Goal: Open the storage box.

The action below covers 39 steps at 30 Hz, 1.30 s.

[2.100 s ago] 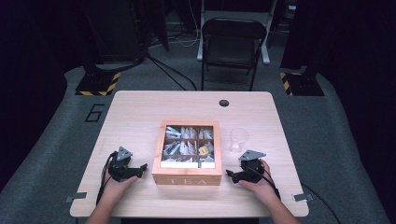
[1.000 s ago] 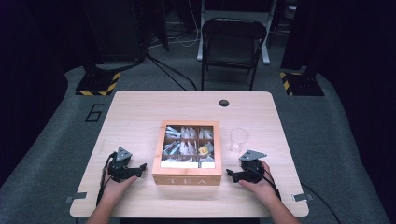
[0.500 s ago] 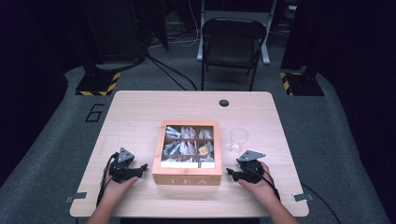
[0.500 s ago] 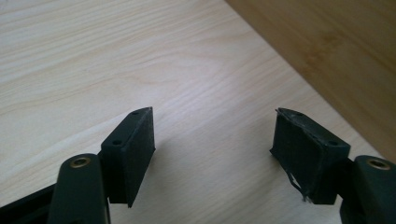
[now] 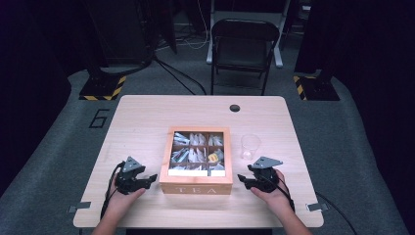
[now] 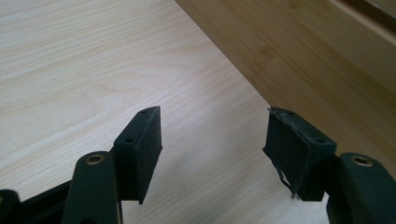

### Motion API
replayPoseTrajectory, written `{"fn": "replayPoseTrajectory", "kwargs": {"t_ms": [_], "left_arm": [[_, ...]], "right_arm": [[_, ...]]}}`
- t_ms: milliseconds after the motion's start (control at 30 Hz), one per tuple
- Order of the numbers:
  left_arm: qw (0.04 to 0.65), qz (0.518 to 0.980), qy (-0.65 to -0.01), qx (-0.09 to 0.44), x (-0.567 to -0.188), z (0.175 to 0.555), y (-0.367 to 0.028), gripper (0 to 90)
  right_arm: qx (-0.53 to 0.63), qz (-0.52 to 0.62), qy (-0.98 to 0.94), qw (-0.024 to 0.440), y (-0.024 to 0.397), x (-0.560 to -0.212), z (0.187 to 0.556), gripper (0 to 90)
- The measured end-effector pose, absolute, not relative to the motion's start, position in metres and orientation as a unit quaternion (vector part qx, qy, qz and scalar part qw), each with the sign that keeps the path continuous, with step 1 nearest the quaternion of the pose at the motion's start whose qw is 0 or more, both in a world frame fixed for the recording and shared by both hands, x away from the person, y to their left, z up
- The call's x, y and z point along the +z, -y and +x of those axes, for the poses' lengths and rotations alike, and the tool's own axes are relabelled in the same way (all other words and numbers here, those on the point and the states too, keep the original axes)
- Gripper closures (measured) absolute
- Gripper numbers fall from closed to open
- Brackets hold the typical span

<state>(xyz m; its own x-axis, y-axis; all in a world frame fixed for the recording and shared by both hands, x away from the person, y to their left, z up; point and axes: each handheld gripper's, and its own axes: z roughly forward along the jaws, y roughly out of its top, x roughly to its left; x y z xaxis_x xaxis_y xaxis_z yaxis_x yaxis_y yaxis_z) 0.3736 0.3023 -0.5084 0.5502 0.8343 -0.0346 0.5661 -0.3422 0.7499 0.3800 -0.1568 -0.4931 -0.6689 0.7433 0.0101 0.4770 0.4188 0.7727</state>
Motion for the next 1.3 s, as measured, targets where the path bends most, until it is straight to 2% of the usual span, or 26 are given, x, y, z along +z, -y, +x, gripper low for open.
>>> {"fn": "replayPoseTrajectory", "kwargs": {"t_ms": [400,600,1000,1300], "left_arm": [[0.391,0.783,-0.448,0.182,-0.500,0.368,-0.306,38.5],[0.398,0.785,-0.441,0.174,-0.493,0.364,-0.306,39.7],[0.405,0.790,-0.432,0.159,-0.481,0.358,-0.301,43.7],[0.413,0.791,-0.420,0.166,-0.473,0.353,-0.298,44.3]], "right_arm": [[0.399,0.363,-0.824,0.172,0.153,-0.484,0.373,41.9],[0.421,0.360,-0.819,0.150,0.155,-0.478,0.369,42.2],[0.422,0.337,-0.824,0.170,0.154,-0.464,0.357,45.1],[0.429,0.328,-0.826,0.161,0.154,-0.457,0.353,47.6]]}}
